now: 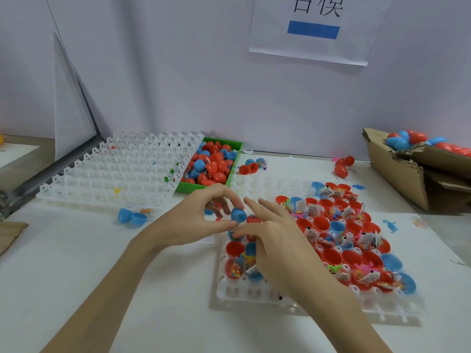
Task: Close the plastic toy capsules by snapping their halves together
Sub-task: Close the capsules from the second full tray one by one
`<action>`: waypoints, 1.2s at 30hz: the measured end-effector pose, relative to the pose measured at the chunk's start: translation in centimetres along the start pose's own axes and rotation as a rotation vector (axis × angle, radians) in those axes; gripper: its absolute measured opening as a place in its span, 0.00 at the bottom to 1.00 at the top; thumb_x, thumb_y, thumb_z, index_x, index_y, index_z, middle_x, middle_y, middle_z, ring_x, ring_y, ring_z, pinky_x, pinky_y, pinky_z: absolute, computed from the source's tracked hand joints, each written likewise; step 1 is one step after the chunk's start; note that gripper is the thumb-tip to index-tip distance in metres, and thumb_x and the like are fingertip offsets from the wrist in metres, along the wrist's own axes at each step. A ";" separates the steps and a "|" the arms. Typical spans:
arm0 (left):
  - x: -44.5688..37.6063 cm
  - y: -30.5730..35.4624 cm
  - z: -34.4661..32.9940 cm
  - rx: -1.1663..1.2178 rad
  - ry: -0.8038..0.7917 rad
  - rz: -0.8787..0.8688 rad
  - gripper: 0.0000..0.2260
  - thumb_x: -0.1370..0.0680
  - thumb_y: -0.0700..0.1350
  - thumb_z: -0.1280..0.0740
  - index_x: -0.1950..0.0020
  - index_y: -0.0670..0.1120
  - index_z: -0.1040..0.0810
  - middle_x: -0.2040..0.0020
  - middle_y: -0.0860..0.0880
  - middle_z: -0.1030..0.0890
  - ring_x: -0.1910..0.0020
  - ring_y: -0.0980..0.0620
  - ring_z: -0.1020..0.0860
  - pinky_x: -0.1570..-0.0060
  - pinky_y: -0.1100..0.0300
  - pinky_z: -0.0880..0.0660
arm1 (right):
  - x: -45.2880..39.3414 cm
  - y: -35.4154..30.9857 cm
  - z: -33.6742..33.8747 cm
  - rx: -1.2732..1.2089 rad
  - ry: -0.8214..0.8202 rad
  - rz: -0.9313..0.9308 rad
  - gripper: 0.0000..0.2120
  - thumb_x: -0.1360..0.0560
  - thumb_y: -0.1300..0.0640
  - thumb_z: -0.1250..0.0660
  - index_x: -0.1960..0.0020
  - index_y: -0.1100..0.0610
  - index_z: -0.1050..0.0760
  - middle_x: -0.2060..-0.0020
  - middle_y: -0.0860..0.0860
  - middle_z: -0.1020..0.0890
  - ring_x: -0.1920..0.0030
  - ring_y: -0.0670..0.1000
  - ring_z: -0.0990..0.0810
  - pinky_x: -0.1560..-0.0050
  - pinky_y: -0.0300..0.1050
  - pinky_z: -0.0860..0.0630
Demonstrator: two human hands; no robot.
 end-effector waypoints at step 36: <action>0.7 -2.3 2.0 0.784 0.377 0.368 0.09 0.23 0.36 0.26 0.44 0.43 0.13 0.48 0.42 0.12 0.49 0.44 0.13 0.57 0.56 0.16 | -0.6 0.6 1.3 -0.059 0.129 0.013 0.07 0.21 0.52 0.28 0.45 0.42 0.14 0.22 0.42 0.34 0.22 0.50 0.42 0.27 0.48 0.35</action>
Point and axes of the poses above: each hand's wrist, its own x-axis away from the middle knuckle, its own z-axis out of the back of the hand, y = z × x, the point moved 6 cm from there along -x, towards the middle knuckle
